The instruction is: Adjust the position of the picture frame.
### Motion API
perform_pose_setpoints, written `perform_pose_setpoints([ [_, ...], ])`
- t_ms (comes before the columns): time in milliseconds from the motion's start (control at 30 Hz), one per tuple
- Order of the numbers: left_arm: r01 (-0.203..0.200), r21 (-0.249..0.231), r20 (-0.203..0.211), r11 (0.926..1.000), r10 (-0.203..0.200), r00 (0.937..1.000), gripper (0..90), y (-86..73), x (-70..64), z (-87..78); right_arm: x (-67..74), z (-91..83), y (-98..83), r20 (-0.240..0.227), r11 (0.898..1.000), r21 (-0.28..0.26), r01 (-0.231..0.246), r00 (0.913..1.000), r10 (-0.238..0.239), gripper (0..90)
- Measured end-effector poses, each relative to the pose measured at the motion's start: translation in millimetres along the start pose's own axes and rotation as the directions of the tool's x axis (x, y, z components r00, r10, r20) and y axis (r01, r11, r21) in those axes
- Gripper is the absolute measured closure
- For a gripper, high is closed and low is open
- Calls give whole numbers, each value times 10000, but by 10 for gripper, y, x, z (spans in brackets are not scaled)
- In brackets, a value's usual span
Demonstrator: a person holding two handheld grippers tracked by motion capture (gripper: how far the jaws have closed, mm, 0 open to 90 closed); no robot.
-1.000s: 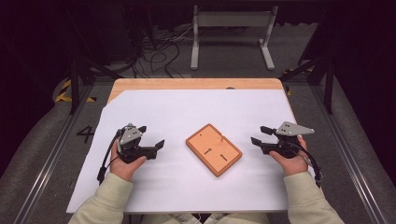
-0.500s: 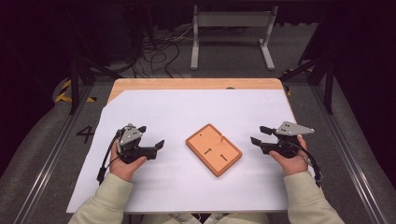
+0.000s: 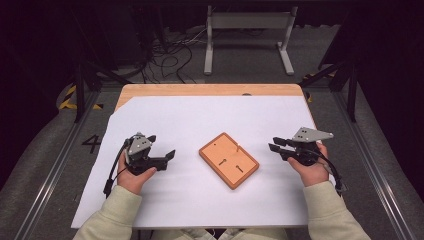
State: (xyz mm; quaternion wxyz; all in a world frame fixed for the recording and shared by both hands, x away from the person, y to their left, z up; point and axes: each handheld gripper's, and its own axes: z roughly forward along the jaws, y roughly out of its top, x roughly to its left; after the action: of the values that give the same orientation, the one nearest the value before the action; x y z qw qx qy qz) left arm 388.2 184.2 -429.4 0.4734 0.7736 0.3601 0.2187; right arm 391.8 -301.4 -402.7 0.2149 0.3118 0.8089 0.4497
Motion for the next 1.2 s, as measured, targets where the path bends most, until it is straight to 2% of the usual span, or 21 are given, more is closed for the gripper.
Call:
perform_pose_setpoints([
  [33,0,0,0,10000,0,10000,124,0,0,0,0,0,0,0,10000,0,0,10000,0,728],
  [100,-3,16,-29,10000,3,10000,124,-1,-1,3,-5,21,27,18,9994,336,15,10000,-15,824],
  [200,-29,74,-25,10000,29,10000,124,-3,0,6,-21,68,74,-158,9981,618,-41,9999,51,894],
  [533,34,82,-72,10000,-34,10000,126,-10,5,2,-72,226,201,-232,9963,858,-39,9997,59,900],
  [733,-1,56,-56,10000,1,10000,126,-9,10,-7,-70,352,183,-351,9938,1114,0,9994,39,900],
  [900,-79,80,-60,9999,79,10000,126,-9,8,-9,-52,468,99,-369,9836,1798,-126,9991,196,900],
  [1000,-55,74,-57,10000,55,10000,126,-8,6,-9,-30,517,53,-471,9800,1988,-105,9987,203,900],
  [1200,-40,52,-62,10000,40,10000,126,-7,8,-6,13,612,-35,-638,9630,2694,-100,9976,282,900],
])
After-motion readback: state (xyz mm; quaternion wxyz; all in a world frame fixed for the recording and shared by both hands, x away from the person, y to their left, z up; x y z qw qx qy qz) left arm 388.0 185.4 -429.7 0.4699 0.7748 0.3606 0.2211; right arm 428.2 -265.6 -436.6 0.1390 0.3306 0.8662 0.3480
